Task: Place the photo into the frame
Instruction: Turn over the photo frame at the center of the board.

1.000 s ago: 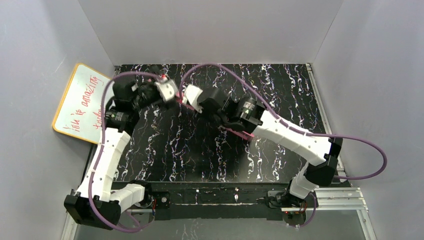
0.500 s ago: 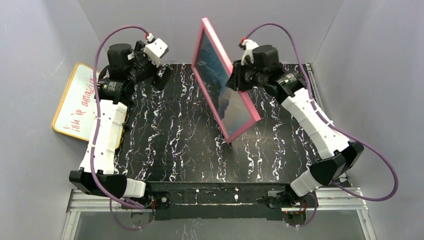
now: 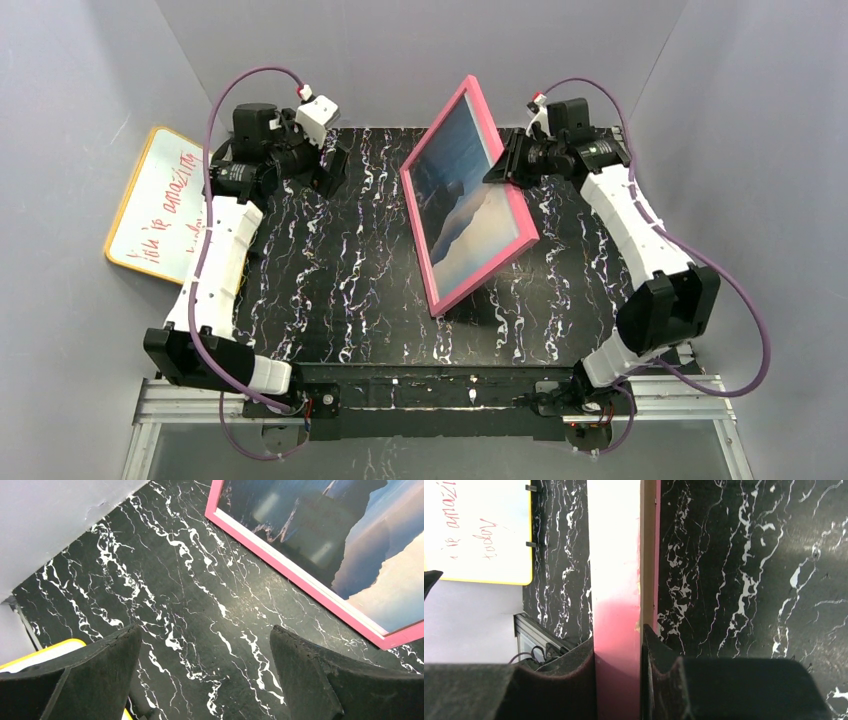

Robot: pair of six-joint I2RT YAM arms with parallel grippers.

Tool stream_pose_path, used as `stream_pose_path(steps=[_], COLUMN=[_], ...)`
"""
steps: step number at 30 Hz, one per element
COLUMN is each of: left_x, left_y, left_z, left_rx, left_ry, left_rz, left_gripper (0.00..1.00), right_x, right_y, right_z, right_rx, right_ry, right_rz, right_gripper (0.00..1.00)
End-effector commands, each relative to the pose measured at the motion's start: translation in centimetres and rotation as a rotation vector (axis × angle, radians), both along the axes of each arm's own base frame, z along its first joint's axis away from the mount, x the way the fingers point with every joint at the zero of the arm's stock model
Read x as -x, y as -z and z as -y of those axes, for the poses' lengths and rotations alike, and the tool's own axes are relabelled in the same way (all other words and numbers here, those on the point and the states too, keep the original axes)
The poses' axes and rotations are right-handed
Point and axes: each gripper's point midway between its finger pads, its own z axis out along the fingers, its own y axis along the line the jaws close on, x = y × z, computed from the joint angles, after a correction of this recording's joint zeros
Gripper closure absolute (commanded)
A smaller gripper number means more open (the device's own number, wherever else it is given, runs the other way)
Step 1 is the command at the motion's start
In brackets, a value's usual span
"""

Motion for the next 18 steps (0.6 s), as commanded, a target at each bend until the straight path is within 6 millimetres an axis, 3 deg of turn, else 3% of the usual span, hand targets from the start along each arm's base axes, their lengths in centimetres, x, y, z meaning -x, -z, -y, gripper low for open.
stream_pose_path(steps=[1, 5, 11, 18], left_x=[0.3, 0.9, 2.2, 2.7], left_y=[1.9, 5.1, 10.2, 13.9], left_z=[-0.5, -0.9, -1.9, -3.8], left_rx=[0.001, -0.011, 0.001, 0.003], left_ry=[-0.017, -0.017, -0.032, -0.096], left_rz=[-0.064, -0.183, -0.355, -0.424], left_gripper=[0.02, 0.02, 0.02, 0.02], right_x=[1.8, 3.5, 6.2, 6.5], right_y=[-1.1, 1.8, 8.2, 13.0], right_z=[0.1, 0.4, 1.1, 1.0], right_rx=[-0.088, -0.159, -0.198, -0.194], right_ry=[0.012, 0.059, 0.126, 0.094], right_rz=[0.040, -0.005, -0.066, -0.062], right_gripper=[0.89, 0.87, 0.84, 0.78])
